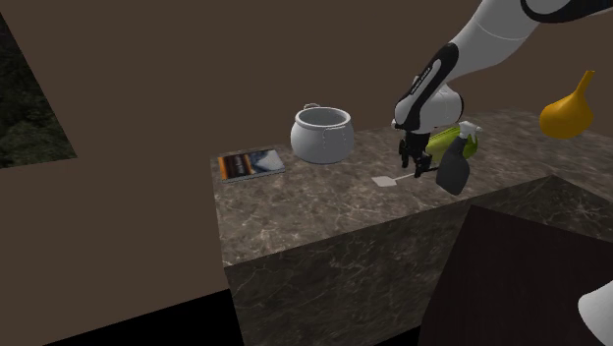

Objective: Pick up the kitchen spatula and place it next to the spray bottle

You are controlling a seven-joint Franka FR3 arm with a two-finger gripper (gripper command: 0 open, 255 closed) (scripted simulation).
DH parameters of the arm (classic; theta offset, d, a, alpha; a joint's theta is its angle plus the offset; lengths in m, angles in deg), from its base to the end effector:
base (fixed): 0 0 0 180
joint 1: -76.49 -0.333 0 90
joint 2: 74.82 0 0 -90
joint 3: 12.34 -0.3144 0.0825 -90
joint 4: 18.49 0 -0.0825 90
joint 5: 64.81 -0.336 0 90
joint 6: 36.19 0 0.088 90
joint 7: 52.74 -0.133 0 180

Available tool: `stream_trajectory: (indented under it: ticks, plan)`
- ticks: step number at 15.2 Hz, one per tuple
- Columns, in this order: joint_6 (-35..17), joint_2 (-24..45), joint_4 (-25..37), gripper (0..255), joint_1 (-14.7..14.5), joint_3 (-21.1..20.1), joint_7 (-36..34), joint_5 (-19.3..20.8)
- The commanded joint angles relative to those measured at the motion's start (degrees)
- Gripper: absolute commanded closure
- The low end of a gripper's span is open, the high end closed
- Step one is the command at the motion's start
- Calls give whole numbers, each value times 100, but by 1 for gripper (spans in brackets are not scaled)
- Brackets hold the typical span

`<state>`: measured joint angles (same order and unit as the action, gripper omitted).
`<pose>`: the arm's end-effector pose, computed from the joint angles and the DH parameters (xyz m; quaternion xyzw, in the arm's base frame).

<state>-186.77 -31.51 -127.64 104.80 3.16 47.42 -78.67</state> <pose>0.4284 -0.4100 0.1244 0.9120 0.4089 -0.0302 0.0138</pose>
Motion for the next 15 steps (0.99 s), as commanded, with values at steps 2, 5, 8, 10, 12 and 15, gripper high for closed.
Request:
stream_trajectory:
  ticks: [2, 5, 8, 10, 12, 15]
  plan:
    - [0, 0, 0, 0, 0, 0, 0, 0]
    - [106, -171, -68, 0, -52, 55, -28, 42]
    - [425, -633, -215, 0, -196, 210, -117, 176]
    - [424, -634, -217, 0, -195, 209, -117, 177]
    - [424, -633, -215, 0, -195, 209, -118, 177]
    - [425, -633, -215, 0, -195, 209, -118, 177]
